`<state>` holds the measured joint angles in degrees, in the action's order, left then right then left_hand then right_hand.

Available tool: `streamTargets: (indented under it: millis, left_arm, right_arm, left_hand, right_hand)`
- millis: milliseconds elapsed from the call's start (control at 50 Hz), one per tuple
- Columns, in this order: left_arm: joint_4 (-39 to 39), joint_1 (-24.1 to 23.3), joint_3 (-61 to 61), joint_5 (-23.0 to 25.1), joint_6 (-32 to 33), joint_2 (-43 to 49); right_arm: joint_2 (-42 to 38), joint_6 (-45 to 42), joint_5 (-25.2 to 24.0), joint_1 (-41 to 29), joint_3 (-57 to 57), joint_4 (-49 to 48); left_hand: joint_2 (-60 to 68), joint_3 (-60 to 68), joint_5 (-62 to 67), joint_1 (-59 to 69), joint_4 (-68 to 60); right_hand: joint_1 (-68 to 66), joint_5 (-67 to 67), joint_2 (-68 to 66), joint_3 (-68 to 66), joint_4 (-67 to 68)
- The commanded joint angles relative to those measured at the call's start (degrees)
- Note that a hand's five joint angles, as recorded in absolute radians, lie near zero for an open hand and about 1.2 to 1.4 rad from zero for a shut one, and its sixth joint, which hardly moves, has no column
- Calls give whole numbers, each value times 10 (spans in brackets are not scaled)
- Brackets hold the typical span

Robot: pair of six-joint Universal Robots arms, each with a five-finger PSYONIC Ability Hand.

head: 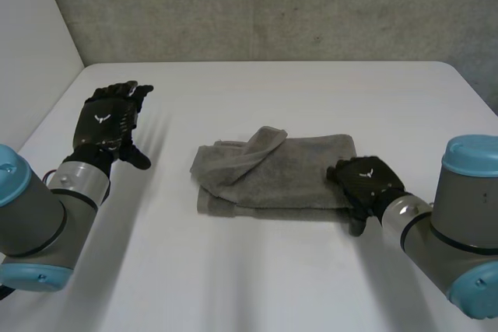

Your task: Fold the laundry

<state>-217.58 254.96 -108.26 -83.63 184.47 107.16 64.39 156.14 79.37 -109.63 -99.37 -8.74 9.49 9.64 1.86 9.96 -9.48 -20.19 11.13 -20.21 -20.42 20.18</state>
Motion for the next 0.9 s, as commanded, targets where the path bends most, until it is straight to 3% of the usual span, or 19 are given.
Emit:
streamTargets:
  millis: [20, 140, 180, 340, 520, 600, 620, 660, 680, 720, 780, 900]
  left_arm:
    - [14, -36, 35, 19, -7, 2]
    - [69, -95, 88, 35, -8, 21]
    - [106, -139, 141, 34, -8, 54]
    - [139, -203, 270, 25, -5, 174]
    - [149, -210, 380, -18, 4, 285]
    - [174, -209, 436, -62, 33, 327]
    - [175, -209, 436, -62, 34, 327]
    - [184, -199, 455, -132, 44, 337]
    - [184, -199, 455, -132, 44, 337]
    - [187, -182, 452, -196, 46, 337]
    - [189, -167, 431, -236, 49, 329]
    - [190, -167, 358, -240, 45, 280]
  right_arm:
    - [-1, 6, -9, 6, 0, -20]
    - [35, 18, -9, 5, -9, -23]
    - [37, 22, -10, 5, -14, -24]
    - [39, 25, -11, -1, -33, -26]
    - [35, 18, -9, -1, -54, -47]
    - [34, 16, -7, -1, -65, -80]
    - [34, 16, -7, -1, -65, -80]
    - [31, 16, -4, -1, -65, -88]
    - [28, 17, 1, -1, -64, -92]
    - [27, 17, 7, -1, -62, -93]
    - [19, 15, 18, -1, -56, -93]
    - [8, 2, 24, -1, -51, -94]
  left_hand:
    - [17, 16, -6, 13, -17]
    - [14, 12, -10, 9, -14]
    - [12, 11, -11, 8, -12]
    - [19, 17, -5, 14, -19]
    - [26, 24, 2, 21, -26]
    - [36, 34, 12, 31, -36]
    - [36, 34, 12, 31, -36]
    - [36, 34, 12, 31, -36]
    - [36, 34, 12, 31, -36]
    - [36, 34, 12, 31, -36]
    - [34, 33, 10, 29, -34]
    - [29, 28, 5, 24, -29]
  right_hand:
    - [-34, 24, -33, -31, 34]
    - [-30, 21, -30, -28, 30]
    - [-27, 17, -27, -25, 27]
    - [-22, 12, -22, -19, 22]
    - [-42, 32, -42, -40, 42]
    - [-114, 105, -114, -112, 114]
    - [-114, 105, -114, -112, 114]
    - [-136, 127, -136, -134, 136]
    - [-163, 153, -163, -160, 163]
    - [-192, 182, -191, -189, 192]
    - [-242, 233, -242, -240, 242]
    - [-370, 360, -370, -367, 370]
